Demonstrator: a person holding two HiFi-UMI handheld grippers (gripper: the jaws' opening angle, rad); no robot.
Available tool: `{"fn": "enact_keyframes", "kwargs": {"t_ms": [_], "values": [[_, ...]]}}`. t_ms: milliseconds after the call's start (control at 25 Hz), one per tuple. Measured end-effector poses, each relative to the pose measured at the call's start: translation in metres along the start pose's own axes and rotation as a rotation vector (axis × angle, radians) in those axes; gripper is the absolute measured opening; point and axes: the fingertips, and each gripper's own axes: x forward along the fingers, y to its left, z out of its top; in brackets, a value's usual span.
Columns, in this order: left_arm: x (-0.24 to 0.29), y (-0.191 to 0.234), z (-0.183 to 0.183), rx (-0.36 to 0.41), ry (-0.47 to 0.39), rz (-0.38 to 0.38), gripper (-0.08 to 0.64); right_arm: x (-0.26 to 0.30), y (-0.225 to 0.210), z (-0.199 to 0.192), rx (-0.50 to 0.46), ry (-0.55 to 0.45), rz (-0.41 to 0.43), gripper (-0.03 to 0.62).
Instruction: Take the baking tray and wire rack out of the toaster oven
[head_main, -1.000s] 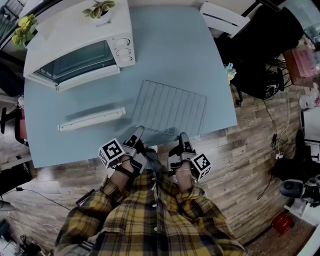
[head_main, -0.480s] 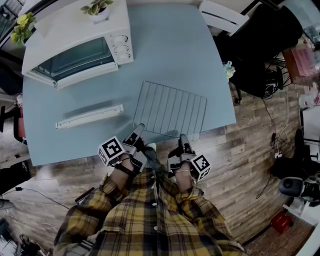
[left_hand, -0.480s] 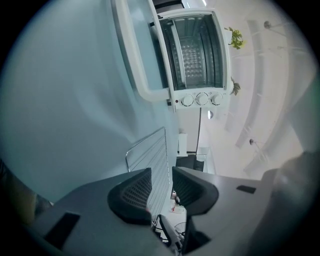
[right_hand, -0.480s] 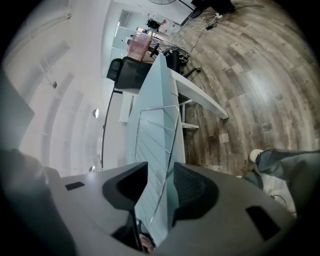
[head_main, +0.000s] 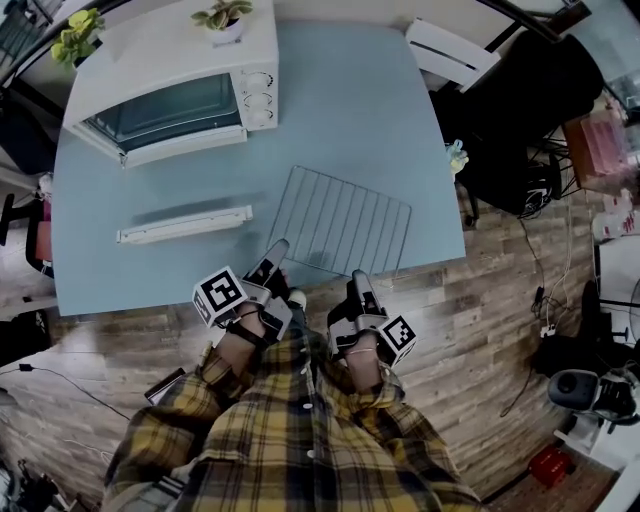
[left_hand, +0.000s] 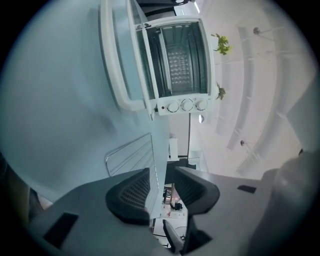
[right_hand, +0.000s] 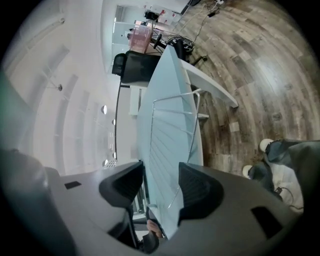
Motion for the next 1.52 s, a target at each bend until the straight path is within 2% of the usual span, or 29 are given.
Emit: {"fn": "enact_keyframes", "kwargs": {"t_ms": [200,400,680,800,920,1200,1520], "values": [[-0.012,-0.030,0.015,0.024,-0.068,-0.086,0.171,0.008,0.044,-0.021,-0.031,0.095,0.117,0.230],[-0.036,-0.055,0.051,0.018,-0.179,-0.184,0.189,0.035,0.092,-0.055,-0.061,0.190,0.227,0.240],[-0.095,-0.069,0.125,0.016,-0.331,-0.221,0.189,0.079,0.132,-0.131,-0.070,0.305,0.280,0.239],[-0.113,-0.071,0.156,0.034,-0.372,-0.210,0.189,0.100,0.151,-0.159,-0.065,0.329,0.304,0.239],[-0.126,-0.076,0.190,0.020,-0.410,-0.245,0.189,0.125,0.168,-0.187,-0.063,0.337,0.325,0.239],[-0.134,-0.077,0.264,0.015,-0.417,-0.260,0.187,0.186,0.186,-0.240,-0.022,0.308,0.322,0.239],[-0.118,-0.072,0.308,0.009,-0.371,-0.259,0.187,0.242,0.201,-0.270,0.020,0.269,0.327,0.239]]}}
